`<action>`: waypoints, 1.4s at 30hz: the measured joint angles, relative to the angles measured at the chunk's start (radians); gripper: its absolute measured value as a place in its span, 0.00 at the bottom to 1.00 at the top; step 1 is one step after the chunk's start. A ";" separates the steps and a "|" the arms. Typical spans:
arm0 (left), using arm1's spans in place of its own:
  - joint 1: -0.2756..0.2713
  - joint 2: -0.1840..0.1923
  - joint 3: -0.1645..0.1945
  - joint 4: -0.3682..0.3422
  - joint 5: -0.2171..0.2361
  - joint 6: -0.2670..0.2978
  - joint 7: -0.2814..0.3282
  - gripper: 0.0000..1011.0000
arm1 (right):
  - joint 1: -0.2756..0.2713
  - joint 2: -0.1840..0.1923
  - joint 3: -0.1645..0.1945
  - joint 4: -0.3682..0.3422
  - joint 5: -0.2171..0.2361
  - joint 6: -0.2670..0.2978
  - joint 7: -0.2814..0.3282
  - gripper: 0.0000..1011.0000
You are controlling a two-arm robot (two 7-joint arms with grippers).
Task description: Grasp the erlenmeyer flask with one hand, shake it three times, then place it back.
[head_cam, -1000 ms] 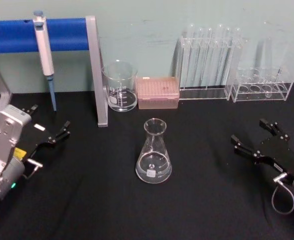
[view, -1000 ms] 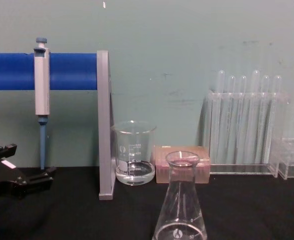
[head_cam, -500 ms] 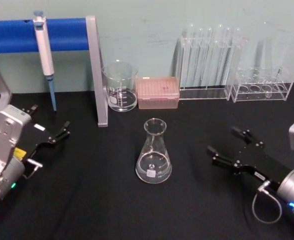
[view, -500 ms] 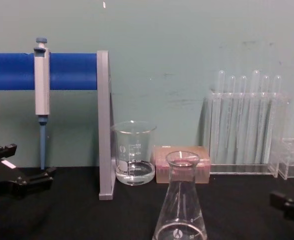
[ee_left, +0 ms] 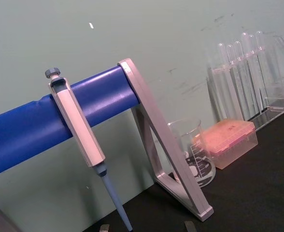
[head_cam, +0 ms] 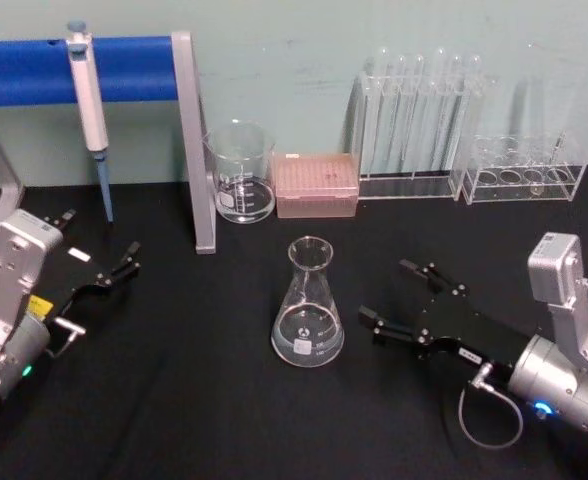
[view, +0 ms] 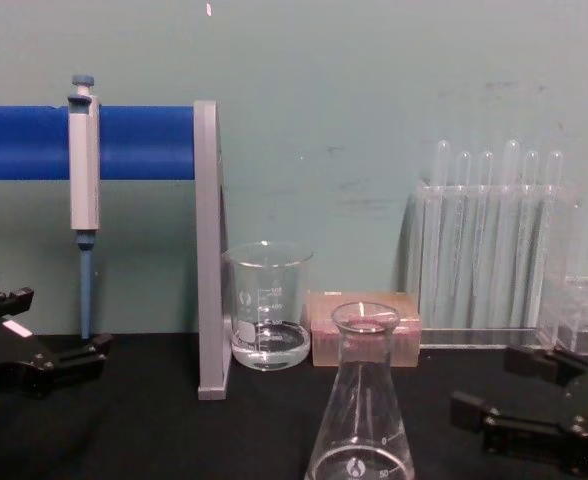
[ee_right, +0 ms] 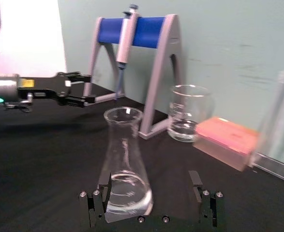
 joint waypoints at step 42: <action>0.000 0.000 0.000 0.000 0.000 0.000 0.000 0.99 | 0.212 -0.112 -0.111 0.220 0.007 -0.022 0.169 0.99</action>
